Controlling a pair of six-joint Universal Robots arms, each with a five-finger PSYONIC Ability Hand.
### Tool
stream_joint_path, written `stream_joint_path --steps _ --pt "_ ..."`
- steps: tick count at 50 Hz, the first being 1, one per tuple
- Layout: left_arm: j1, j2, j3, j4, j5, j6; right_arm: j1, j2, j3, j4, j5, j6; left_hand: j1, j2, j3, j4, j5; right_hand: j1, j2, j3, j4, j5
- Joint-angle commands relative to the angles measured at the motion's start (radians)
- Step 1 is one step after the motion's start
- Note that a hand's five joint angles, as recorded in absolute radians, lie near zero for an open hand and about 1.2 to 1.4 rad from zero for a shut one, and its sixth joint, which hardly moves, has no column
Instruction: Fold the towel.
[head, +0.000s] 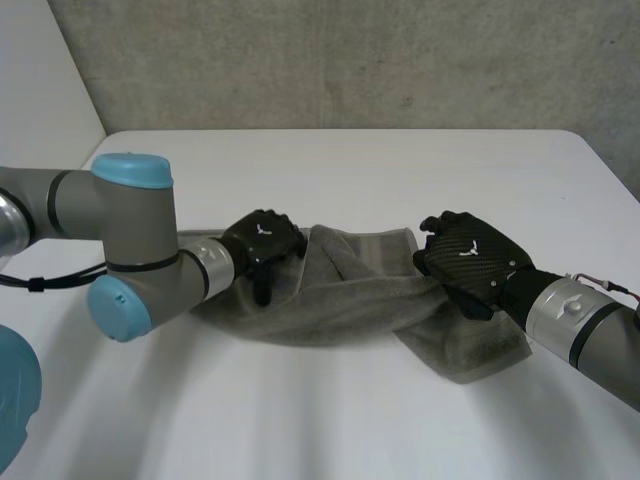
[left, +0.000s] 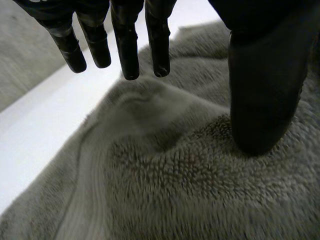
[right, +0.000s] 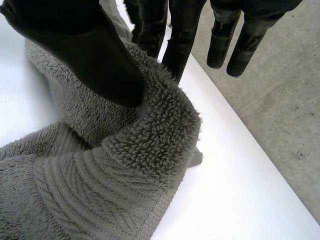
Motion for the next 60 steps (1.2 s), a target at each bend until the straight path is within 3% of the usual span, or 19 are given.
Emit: stream_joint_path --steps 1,3,7,9,21,31,39,45,47,48,49,50,52,60 --pt "0.0 0.001 -0.024 -0.059 -0.008 0.131 -0.001 0.016 -0.007 0.0 0.005 0.0 0.071 0.087 -0.058 -0.066 0.127 0.094 0.135 -0.053 -0.076 0.082" --pt "0.0 0.015 -0.035 -0.062 -0.014 0.131 -0.001 0.022 -0.01 0.0 0.008 0.0 0.351 0.368 -0.058 -0.066 0.407 0.094 0.135 -0.053 -0.076 0.082" --pt "0.002 0.054 -0.061 -0.063 -0.016 0.131 -0.005 0.025 -0.013 0.0 0.014 0.0 0.567 0.584 -0.058 -0.066 0.623 0.094 0.135 -0.053 -0.076 0.082" --pt "0.003 0.107 -0.091 -0.059 -0.025 0.132 -0.012 0.024 -0.015 0.0 0.013 0.0 0.92 0.936 -0.058 -0.066 0.976 0.094 0.135 -0.053 -0.076 0.082" --pt "0.066 0.322 -0.234 -0.042 -0.094 0.111 -0.047 0.011 -0.036 -0.005 0.037 0.017 0.922 0.938 -0.058 -0.066 0.978 0.094 0.135 -0.053 -0.076 0.082" --pt "0.118 0.46 -0.497 0.021 -0.106 -0.023 -0.044 0.011 -0.035 0.003 0.054 0.009 0.922 0.938 -0.058 -0.066 0.978 0.094 0.135 -0.053 -0.076 0.082" --pt "0.105 0.57 -0.711 0.052 -0.104 -0.026 -0.039 0.01 -0.03 0.009 0.045 0.008 0.922 0.938 -0.058 -0.066 0.978 0.094 0.135 -0.053 -0.076 0.082" --pt "0.091 0.6 -0.705 0.064 -0.108 -0.027 -0.036 0.011 -0.03 0.009 0.043 0.006 0.922 0.938 -0.058 -0.066 0.978 0.094 0.135 -0.053 -0.076 0.082" --pt "0.089 0.603 -0.652 0.064 -0.111 -0.029 -0.035 0.011 -0.03 0.009 0.043 0.006 0.627 0.644 -0.058 -0.066 0.683 0.094 0.135 -0.053 -0.076 0.082" --pt "0.089 0.603 -0.651 0.064 -0.111 -0.029 -0.032 0.011 -0.03 0.009 0.043 0.006 0.625 0.642 -0.058 -0.066 0.682 0.094 0.135 -0.053 -0.076 0.082" --pt "0.088 0.603 -0.616 0.064 -0.112 -0.029 -0.032 0.011 -0.03 0.009 0.043 0.006 0.436 0.453 -0.058 -0.066 0.493 0.094 0.135 -0.053 -0.076 0.082" --pt "0.088 0.603 -0.616 0.064 -0.112 -0.029 -0.032 0.011 -0.03 0.009 0.043 0.006 0.435 0.451 -0.058 -0.066 0.491 0.094 0.135 -0.053 -0.076 0.082" --pt "0.088 0.589 -0.537 0.07 -0.112 -0.029 -0.032 0.013 -0.029 0.009 0.043 0.006 0.18 0.197 -0.058 -0.066 0.236 0.094 0.135 -0.053 -0.076 0.082" --pt "0.051 0.441 -0.323 0.092 -0.161 -0.037 -0.033 0.013 -0.027 0.009 0.043 0.006 0.05 0.067 -0.058 -0.066 0.106 0.094 0.135 -0.053 -0.076 0.082"
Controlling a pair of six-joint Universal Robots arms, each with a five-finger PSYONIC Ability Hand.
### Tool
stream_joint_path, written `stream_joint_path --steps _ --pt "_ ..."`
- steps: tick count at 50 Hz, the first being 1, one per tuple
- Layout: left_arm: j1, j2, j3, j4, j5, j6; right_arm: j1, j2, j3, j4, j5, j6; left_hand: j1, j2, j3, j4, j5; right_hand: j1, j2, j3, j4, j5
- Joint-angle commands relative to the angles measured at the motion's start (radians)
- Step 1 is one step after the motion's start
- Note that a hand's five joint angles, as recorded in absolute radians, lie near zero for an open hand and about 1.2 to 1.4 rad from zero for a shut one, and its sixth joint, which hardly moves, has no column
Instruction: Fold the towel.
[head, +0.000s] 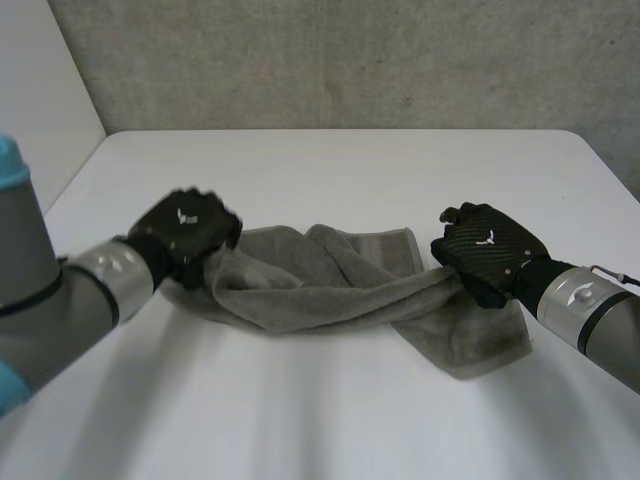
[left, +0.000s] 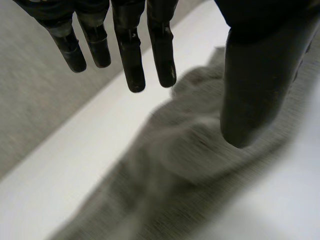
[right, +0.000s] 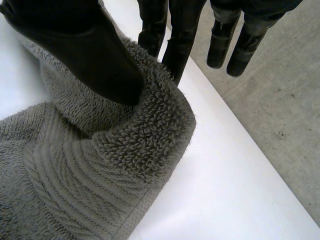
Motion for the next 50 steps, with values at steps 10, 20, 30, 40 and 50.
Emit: stream_joint_path --steps 10,20,30,40,50 --pt "-0.034 -0.338 0.361 -0.007 -0.029 0.039 -0.001 0.003 0.013 0.0 0.0 -0.001 -0.136 -0.138 -0.058 -0.066 -0.117 0.094 0.129 -0.053 -0.076 0.076" --pt "-0.032 -0.429 0.375 -0.052 0.014 0.183 -0.001 0.011 0.011 -0.002 -0.003 -0.003 -0.148 -0.15 -0.058 -0.066 -0.129 0.094 0.129 -0.053 -0.076 0.076" --pt "-0.032 -0.443 0.359 -0.155 0.058 0.243 -0.002 0.02 0.008 -0.002 -0.003 -0.003 -0.148 -0.15 -0.058 -0.066 -0.129 0.094 0.129 -0.053 -0.076 0.076" --pt "-0.02 -0.427 0.275 -0.176 0.055 0.307 -0.002 0.025 0.008 0.0 -0.001 -0.004 -0.087 -0.089 -0.058 -0.066 -0.067 0.094 0.129 -0.053 -0.076 0.076" --pt "-0.014 -0.337 0.221 -0.17 0.041 0.329 -0.002 0.023 0.007 0.0 -0.001 -0.003 0.799 0.797 -0.058 -0.066 0.818 0.094 0.129 -0.053 -0.076 0.076"
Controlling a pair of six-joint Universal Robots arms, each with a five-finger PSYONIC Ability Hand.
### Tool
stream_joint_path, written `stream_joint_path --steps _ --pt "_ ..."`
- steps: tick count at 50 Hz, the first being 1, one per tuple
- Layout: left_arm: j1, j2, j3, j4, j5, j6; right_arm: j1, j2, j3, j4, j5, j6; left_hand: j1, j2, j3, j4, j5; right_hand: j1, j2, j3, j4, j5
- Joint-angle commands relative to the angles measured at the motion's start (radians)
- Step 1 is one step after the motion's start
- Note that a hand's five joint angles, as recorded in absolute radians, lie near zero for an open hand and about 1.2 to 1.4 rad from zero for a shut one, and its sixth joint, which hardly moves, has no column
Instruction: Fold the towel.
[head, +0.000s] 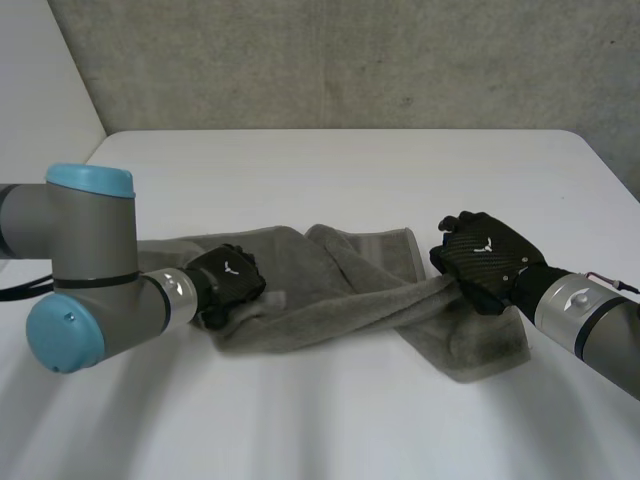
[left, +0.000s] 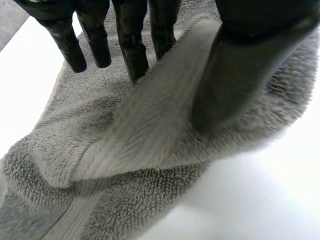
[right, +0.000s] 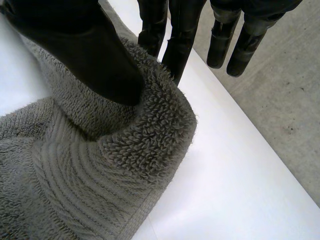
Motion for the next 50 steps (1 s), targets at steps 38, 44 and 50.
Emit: stream_joint_path --steps 38,44,50 --pt "0.109 0.426 0.029 0.424 -0.292 -0.634 0.048 -0.222 -0.407 -0.109 0.014 0.525 0.313 0.288 -0.058 -0.066 0.314 0.094 0.129 -0.053 -0.076 0.076" --pt "0.191 0.483 -0.355 0.539 -0.154 -0.647 0.041 -0.269 -0.103 -0.095 -0.197 0.335 0.313 0.288 -0.058 -0.066 0.314 0.094 0.129 -0.053 -0.076 0.076" --pt "0.209 0.466 -0.559 0.574 -0.071 -0.647 0.007 -0.193 0.09 -0.034 -0.205 0.092 -0.247 -0.273 -0.058 -0.066 -0.247 0.094 0.129 -0.053 -0.076 0.076"
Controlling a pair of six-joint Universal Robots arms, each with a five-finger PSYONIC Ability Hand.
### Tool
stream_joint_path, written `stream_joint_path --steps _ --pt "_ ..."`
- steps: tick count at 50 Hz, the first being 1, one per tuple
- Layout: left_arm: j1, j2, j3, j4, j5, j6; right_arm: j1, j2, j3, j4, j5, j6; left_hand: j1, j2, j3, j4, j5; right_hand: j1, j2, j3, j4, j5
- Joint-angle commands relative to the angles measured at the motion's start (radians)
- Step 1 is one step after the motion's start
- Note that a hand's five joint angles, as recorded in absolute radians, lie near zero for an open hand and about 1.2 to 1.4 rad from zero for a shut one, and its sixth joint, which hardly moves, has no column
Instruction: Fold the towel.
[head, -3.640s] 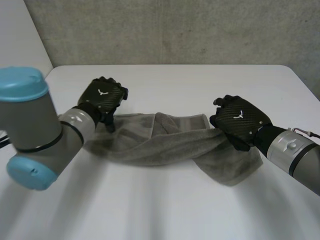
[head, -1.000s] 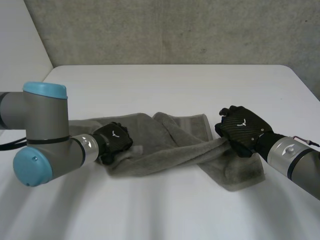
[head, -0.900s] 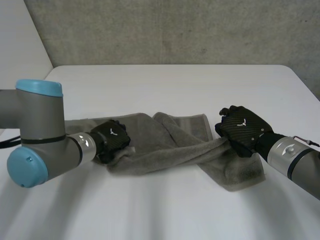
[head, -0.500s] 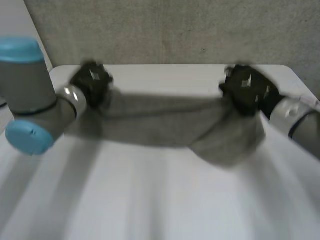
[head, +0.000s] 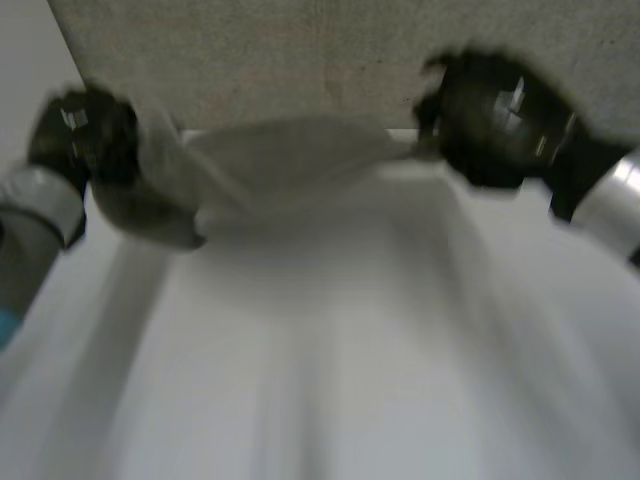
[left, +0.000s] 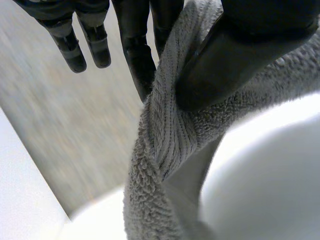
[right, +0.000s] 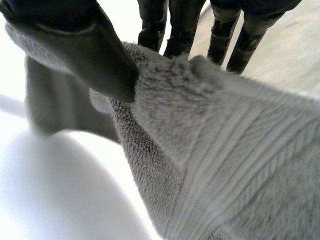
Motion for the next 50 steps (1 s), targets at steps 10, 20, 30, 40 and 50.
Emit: stream_joint_path --steps 10,20,30,40,50 --pt "0.018 -0.035 -0.293 0.014 0.107 0.014 -0.055 0.195 0.214 0.195 -0.006 -0.407 -0.766 -0.819 -0.058 -0.066 -0.818 0.094 0.104 -0.053 -0.076 0.07" --pt "0.052 0.063 -0.232 -0.012 0.119 0.022 -0.053 0.197 0.21 0.193 -0.001 -0.406 -0.789 -0.842 -0.058 -0.066 -0.842 0.094 0.104 -0.053 -0.076 0.07" --pt "-0.011 -0.017 -0.158 -0.124 0.298 0.294 -0.056 0.2 0.216 0.195 0.0 -0.406 -0.801 -0.854 -0.058 -0.066 -0.854 0.094 0.104 -0.053 -0.076 0.07" --pt "-0.043 -0.232 -0.013 -0.339 0.312 0.604 -0.064 0.2 0.222 0.2 0.0 -0.41 -0.801 -0.854 -0.058 -0.066 -0.854 0.094 0.104 -0.053 -0.076 0.07" --pt "-0.045 -0.322 0.051 -0.384 0.312 0.658 -0.064 0.201 0.226 0.201 0.002 -0.412 -0.813 -0.866 -0.058 -0.066 -0.865 0.094 0.104 -0.053 -0.076 0.07"
